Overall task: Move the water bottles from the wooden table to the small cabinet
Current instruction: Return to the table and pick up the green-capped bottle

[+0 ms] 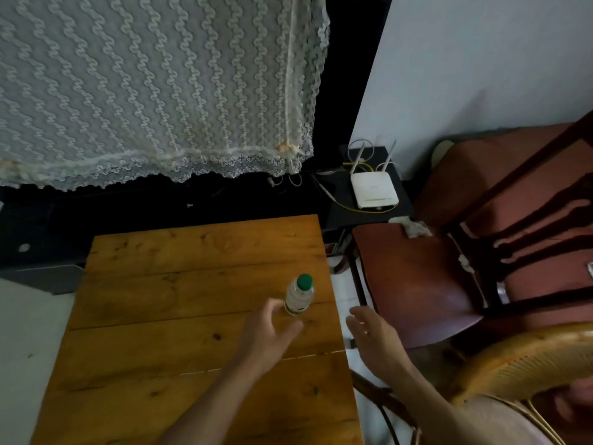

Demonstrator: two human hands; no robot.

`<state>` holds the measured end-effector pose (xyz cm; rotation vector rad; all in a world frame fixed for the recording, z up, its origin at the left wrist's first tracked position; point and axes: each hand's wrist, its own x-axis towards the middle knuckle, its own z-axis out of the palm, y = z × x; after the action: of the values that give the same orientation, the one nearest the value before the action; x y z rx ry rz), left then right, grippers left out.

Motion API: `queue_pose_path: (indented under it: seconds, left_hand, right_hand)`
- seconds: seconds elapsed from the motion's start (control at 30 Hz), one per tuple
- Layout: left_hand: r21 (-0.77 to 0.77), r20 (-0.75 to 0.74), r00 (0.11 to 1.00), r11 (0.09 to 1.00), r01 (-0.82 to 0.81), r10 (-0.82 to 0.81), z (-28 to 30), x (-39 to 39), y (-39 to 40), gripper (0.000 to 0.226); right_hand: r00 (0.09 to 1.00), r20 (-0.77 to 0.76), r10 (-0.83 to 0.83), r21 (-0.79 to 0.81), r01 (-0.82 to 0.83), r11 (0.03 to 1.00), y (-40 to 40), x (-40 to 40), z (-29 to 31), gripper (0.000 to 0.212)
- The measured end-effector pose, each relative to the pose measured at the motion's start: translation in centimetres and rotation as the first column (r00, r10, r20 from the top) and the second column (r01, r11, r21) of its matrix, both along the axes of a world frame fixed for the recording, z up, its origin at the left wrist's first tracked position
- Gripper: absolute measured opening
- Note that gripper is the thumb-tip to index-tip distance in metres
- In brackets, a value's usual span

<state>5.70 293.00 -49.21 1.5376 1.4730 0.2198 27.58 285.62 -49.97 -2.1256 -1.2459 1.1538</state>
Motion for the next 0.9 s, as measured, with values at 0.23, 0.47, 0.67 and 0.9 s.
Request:
queue_pose_path:
  seconds: [0.23,0.47,0.67,0.9]
  left_hand:
    - [0.233,0.086,0.992,0.966,-0.115,0.097,-6.7,3.1,2.7,0.075]
    - [0.457,0.086,0.996,0.889,-0.038,-0.001,-9.7,4.2,4.1,0.070]
    - [0.474,0.072,0.997,0.881,-0.005,-0.032,-10.5,3.9,4.3,0.071]
    - [0.443,0.058,0.998,0.896,-0.018,-0.008,-9.3,3.2,4.0,0.067]
  right_hand:
    - [0.987,-0.126,-0.097,-0.010,0.097,0.995,0.4,-0.9,-6.2,0.045]
    - [0.919,-0.307,-0.246,-0.037,0.247,0.968,1.1,-1.6,-10.8,0.054]
    - [0.804,-0.403,-0.437,-0.253,0.361,0.898,1.0,-1.0,-13.5,0.045]
    - [0.745,-0.388,-0.542,-0.346,0.428,0.835,0.7,-0.9,-12.8,0.060]
